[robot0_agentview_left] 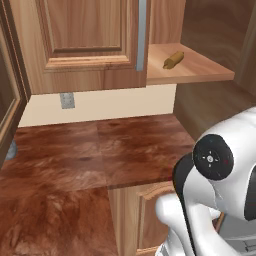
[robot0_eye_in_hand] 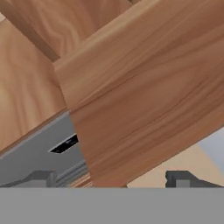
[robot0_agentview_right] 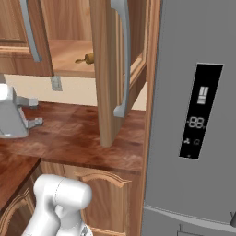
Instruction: Open the cabinet, retrieve the rolling pin, and place it next to the meat on the cutting board to prepare for tenderizing.
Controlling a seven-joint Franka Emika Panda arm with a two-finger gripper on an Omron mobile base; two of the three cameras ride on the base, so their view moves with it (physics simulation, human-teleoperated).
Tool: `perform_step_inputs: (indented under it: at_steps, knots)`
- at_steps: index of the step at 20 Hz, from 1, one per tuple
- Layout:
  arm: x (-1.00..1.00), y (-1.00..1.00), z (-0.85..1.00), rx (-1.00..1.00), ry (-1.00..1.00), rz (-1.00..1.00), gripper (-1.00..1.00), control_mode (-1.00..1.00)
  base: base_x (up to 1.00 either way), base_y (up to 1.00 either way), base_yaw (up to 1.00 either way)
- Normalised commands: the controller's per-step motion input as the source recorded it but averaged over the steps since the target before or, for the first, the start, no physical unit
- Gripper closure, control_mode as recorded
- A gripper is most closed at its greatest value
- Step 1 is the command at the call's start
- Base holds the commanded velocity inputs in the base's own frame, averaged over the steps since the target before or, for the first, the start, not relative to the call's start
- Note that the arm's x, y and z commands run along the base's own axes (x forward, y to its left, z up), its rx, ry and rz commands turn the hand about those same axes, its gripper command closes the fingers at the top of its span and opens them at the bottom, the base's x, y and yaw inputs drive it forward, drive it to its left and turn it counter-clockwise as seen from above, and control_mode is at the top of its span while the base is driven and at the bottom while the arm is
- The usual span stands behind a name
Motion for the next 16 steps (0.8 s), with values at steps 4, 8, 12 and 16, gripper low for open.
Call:
perform_step_inputs:
  at_steps: [4, 8, 12, 16]
  knots:
    - [-0.07, 0.87, 0.26, 0.12, -0.19, 0.04, -1.00, -1.00, 0.00, 0.00, 0.00]
    - [-0.05, 0.64, 0.19, 0.27, -0.19, 0.14, -1.00, -1.00, 0.00, 0.00, 0.00]
    - [0.01, 0.40, 0.09, 0.35, -0.21, 0.27, -1.00, -1.00, 0.00, 0.00, 0.00]
    - [0.12, 0.32, 0.04, 0.32, -0.25, 0.32, -1.00, -1.00, 0.00, 0.00, 0.00]
